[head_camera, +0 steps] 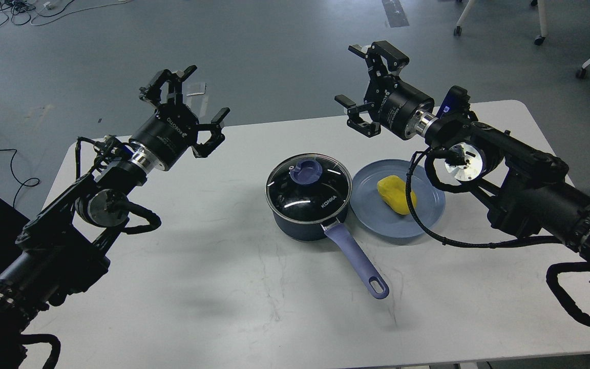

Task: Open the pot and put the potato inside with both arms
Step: 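Raise and open the left gripper above the pot lid, then move the left gripper down onto the blue knob of the glass lid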

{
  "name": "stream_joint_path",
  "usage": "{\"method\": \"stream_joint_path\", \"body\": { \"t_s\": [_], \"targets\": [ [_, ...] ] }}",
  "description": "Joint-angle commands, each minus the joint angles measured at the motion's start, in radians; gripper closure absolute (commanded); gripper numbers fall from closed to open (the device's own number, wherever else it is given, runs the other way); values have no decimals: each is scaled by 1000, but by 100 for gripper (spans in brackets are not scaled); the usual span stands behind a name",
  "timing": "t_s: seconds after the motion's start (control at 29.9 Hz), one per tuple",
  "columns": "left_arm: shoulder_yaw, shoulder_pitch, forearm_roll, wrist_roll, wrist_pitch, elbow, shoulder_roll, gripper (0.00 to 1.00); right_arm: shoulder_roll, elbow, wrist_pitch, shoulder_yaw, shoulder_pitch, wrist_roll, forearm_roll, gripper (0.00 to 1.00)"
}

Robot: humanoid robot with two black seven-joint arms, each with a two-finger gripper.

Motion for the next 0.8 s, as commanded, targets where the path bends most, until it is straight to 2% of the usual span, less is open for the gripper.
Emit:
{"method": "stream_joint_path", "body": {
  "t_s": [0.0,0.13,0.23,0.33,0.37,0.47,0.53,0.63,0.67,0.7,0.77],
  "targets": [
    [3,-11,0,1,5,-1,11,2,-1,0,4,11,-29,-13,2,0],
    [7,-14,32,-12,13,-11,13,1,-1,2,4,15,-38,-13,2,0],
    [4,-23,165,-22,74,-17,4,1,-1,2,4,38,-38,-12,2,0],
    [7,-61,500,-83,190,-77,8,2,-18,0,0,60,-41,-12,2,0],
    [6,-71,637,-119,207,-89,2,1,-24,0,-2,65,-44,-10,0,0],
    [7,-74,788,-180,258,-119,-54,1,-27,0,-11,69,-52,-10,2,0],
    [27,-77,846,-190,313,-123,-81,1,-27,0,-16,71,-52,-10,2,0],
    [124,-106,1036,-214,344,-151,-79,2,-31,0,-29,89,-52,-10,2,0],
    [160,-114,1154,-237,394,-168,-78,2,-40,0,-34,95,-52,-12,2,0],
    [173,-114,1214,-246,428,-178,-78,2,-47,0,-36,100,-52,-12,2,0],
    [243,-115,1401,-252,560,-230,-79,2,-64,2,-36,118,-52,-10,3,0]
  ]
}}
